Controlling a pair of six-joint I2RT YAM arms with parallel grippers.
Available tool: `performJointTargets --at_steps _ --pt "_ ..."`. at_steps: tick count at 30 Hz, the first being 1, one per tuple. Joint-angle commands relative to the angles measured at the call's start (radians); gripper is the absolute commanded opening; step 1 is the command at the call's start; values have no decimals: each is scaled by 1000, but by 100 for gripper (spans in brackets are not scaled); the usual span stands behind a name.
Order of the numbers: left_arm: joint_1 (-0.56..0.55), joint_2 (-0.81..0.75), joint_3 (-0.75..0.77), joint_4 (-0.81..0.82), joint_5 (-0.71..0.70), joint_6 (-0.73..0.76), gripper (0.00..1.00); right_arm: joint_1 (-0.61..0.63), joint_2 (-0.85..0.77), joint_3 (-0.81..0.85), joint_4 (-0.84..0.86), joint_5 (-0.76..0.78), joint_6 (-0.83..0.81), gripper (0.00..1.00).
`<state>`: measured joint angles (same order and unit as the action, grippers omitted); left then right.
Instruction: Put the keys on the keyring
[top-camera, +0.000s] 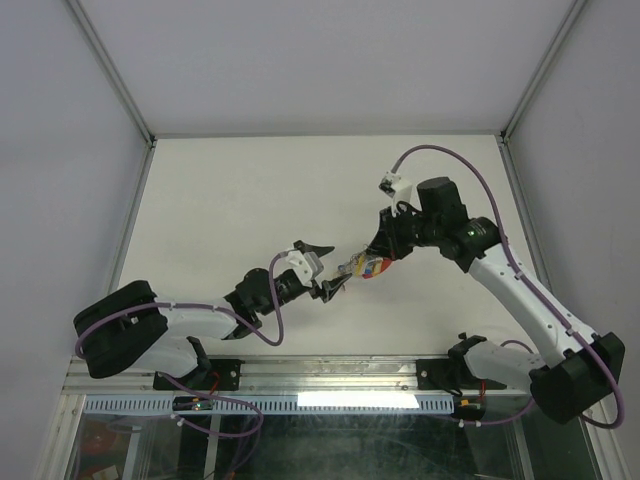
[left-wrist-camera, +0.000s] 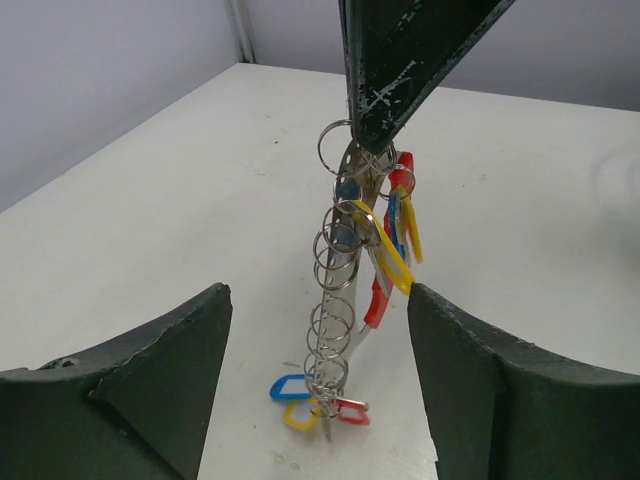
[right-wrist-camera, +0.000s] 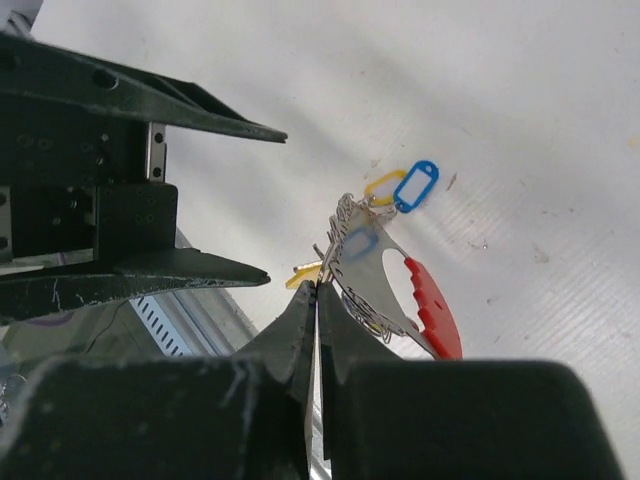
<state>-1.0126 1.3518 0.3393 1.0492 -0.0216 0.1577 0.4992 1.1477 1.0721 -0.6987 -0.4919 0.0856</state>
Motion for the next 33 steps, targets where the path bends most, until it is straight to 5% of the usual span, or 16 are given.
performJointTargets --at_steps 1,19,33 --pt "8 -42 8 68 36 -11 71 9 -105 -45 200 -97 -55 0" --pt "8 -69 77 109 200 -60 77 59 -115 -64 232 -80 -73 0" --pt "8 10 190 -35 108 88 61 81 -119 -51 203 -87 -81 0"
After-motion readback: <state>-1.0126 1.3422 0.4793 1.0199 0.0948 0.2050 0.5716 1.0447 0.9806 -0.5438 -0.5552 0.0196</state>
